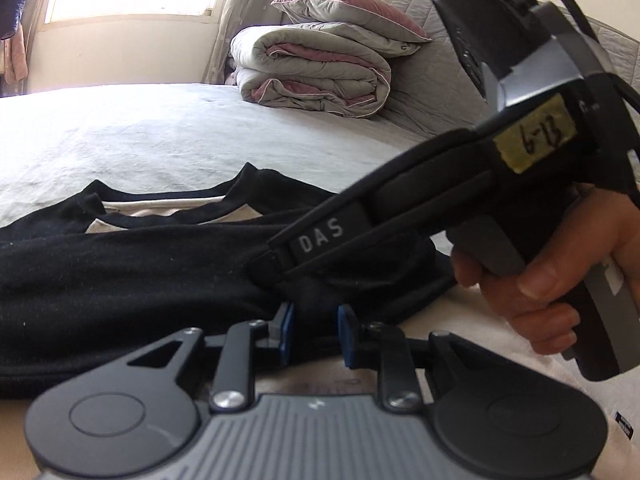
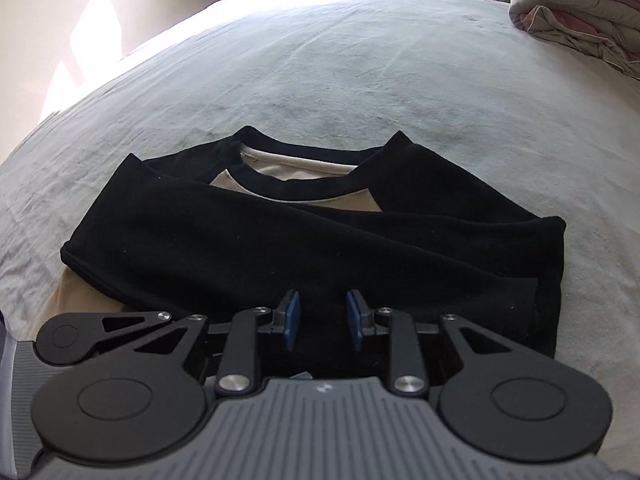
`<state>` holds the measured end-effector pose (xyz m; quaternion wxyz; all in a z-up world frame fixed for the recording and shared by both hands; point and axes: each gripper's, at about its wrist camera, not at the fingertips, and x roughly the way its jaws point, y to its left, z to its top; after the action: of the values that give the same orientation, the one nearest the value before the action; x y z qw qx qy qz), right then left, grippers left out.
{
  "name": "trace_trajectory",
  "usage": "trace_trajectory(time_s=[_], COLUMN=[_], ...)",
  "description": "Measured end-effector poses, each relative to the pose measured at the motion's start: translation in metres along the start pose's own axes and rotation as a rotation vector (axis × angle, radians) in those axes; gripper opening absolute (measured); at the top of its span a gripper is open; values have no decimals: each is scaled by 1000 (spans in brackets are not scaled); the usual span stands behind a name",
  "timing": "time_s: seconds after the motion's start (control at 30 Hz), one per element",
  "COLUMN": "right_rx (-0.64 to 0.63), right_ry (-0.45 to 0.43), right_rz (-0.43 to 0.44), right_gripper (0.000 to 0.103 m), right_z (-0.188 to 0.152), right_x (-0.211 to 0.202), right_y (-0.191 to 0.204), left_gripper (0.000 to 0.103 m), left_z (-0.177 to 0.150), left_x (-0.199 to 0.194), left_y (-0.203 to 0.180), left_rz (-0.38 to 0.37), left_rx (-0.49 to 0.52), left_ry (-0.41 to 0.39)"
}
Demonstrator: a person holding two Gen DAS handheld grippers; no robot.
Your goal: Fold clothes
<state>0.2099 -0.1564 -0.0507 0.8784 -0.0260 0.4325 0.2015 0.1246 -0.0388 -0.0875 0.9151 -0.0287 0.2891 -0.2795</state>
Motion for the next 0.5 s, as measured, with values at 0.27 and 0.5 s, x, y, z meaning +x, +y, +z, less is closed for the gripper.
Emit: trace_trajectory(time_s=[0.27,0.5], right_rx=[71,31], right_ry=[-88,-107], right_rz=[23,-66], right_gripper=[23,29], right_z=[18,-13], right_x=[12,-33], right_y=[-18,-22], left_gripper=[23,23], left_z=[0,-1], left_x=[-2,-3], left_y=[-5,-4], left_rz=[17,13], left_rx=[25,16], left_ry=[-3,-4])
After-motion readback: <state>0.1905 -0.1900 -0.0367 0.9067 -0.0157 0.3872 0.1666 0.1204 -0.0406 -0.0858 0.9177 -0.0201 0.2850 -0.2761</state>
